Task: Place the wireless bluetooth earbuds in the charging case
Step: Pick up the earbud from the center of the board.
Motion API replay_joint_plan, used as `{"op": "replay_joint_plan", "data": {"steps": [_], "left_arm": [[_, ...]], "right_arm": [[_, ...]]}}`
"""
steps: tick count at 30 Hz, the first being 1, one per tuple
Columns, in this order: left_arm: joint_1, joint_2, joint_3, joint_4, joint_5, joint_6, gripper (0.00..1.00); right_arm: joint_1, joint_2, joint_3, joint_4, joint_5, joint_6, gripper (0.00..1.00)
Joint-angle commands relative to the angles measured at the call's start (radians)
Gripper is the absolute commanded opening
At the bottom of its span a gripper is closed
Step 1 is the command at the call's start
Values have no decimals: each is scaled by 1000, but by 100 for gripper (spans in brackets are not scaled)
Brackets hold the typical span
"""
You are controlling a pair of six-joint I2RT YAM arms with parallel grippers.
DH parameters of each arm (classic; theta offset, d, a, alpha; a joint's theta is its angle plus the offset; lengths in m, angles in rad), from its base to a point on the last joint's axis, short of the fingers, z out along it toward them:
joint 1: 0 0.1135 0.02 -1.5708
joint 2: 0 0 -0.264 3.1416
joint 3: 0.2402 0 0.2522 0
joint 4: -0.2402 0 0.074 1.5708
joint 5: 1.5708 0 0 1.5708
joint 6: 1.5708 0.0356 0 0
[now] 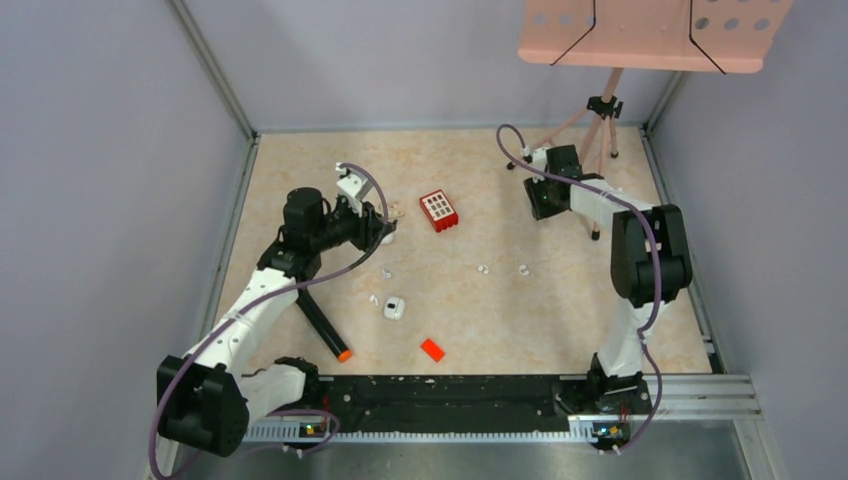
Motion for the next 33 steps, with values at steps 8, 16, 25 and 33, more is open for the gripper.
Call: {"op": "replay_joint_plan", "data": {"steps": [8, 16, 25, 33], "left_arm": [[5, -7, 43, 30, 10, 14, 0], [5, -15, 31, 37, 9, 5, 0], [5, -19, 30, 37, 6, 5, 0], [5, -17, 30, 39, 9, 5, 0]], "right_arm": [[-12, 40, 50, -21, -94, -127, 35], [-19, 60, 45, -27, -69, -125, 35], [-33, 75, 38, -47, -49, -124, 28], [-36, 67, 15, -59, -41, -123, 31]]}}
